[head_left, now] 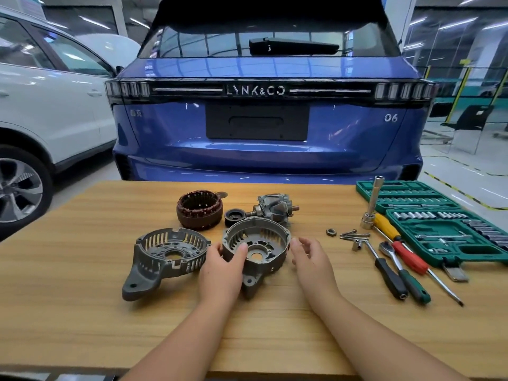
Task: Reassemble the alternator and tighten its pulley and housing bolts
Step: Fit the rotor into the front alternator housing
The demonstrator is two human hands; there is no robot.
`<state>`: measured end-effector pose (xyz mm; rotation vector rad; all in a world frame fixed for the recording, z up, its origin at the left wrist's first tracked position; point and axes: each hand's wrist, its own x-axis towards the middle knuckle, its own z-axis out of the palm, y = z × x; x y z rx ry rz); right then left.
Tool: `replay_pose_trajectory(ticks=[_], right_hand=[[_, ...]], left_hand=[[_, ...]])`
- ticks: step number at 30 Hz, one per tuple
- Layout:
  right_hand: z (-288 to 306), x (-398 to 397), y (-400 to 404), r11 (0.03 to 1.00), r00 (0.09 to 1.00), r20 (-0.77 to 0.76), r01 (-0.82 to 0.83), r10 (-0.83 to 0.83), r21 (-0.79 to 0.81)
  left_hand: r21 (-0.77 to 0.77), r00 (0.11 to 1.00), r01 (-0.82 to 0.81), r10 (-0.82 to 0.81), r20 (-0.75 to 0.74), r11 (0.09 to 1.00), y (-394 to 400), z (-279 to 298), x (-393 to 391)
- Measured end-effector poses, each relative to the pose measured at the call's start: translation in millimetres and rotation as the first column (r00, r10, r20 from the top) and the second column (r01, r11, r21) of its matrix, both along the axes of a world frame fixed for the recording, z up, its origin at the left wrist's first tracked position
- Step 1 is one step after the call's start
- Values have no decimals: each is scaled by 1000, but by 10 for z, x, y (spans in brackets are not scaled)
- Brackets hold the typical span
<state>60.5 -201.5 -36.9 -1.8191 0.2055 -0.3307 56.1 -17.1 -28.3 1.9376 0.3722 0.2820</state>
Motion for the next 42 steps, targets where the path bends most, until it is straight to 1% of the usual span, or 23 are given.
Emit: replay_pose_trajectory(ticks=[2,4,5,6,9,10,13,14,15,16,18,19,20,21,22,24,28,29,32,35,37,40,42], right_hand=[[0,66,-45,993,998,-38,62,-59,97],[61,192,-85,974,988,-129,106,-81,202],[120,266,-102,968,982,-170,123,-86,218],[192,348,-121,974,977,-195,129,-92,184],[463,582,-155,993,980,-188,41,-62,-113],[551,663,-149,978,983,-178,7,-45,-207],[789,939,-93,926,988,-151,-73,18,-369],[860,1030,-64,887,986,-163,-113,44,-447],[928,1103,-30,827,978,-197,-160,61,-539],[978,1169,-2,744,970,-232,-207,72,-636],[1035,1260,16,511,954,-284,-293,96,-808],[1038,1290,12,395,938,-320,-346,133,-851],[1026,1314,-2,316,915,-362,-402,179,-859],[1011,1331,-19,302,893,-395,-446,217,-843],[994,1338,-42,327,883,-405,-465,237,-823],[973,1326,-83,364,893,-380,-446,241,-818],[932,1265,-113,307,952,-257,-298,167,-904],[923,1237,-109,329,958,-237,-278,161,-902],[849,1113,-93,458,964,-209,-262,164,-850],[736,1024,-119,565,974,-174,-226,146,-793],[688,990,-142,631,970,-178,-241,163,-737],[630,925,-145,698,955,-204,-296,215,-651],[582,870,-141,757,958,-206,-285,201,-587]], left_hand=[[39,1000,-20,21,-19,999,2,7,57],[40,999,-27,28,-22,999,4,10,78],[46,999,-30,31,-20,998,7,8,83],[50,999,-33,34,-17,998,10,6,84],[18,999,-40,40,-10,999,12,4,72],[7,999,-41,41,-7,999,14,2,65],[-21,999,-48,49,7,999,21,-12,57],[-30,999,-51,51,14,998,22,-17,61],[-35,998,-52,53,23,998,26,-22,63],[-40,998,-52,53,33,998,31,-29,66],[-49,997,-50,52,53,998,40,-47,69],[-51,997,-48,51,59,998,43,-53,71],[-51,997,-46,50,62,998,47,-59,72],[-50,997,-47,50,63,998,53,-62,73],[-50,997,-48,51,63,998,60,-64,71],[-67,996,-57,62,66,996,71,-76,73],[-101,993,-66,74,88,993,95,-74,68],[-108,993,-61,72,98,992,103,-76,63],[-145,995,-34,47,86,989,120,-74,23],[-153,998,-11,22,66,988,137,-64,-28],[-141,998,-13,21,56,990,162,-61,-70],[-102,1000,9,-10,-14,995,232,-48,-88],[-101,996,43,-50,-67,994,275,-7,-80]])
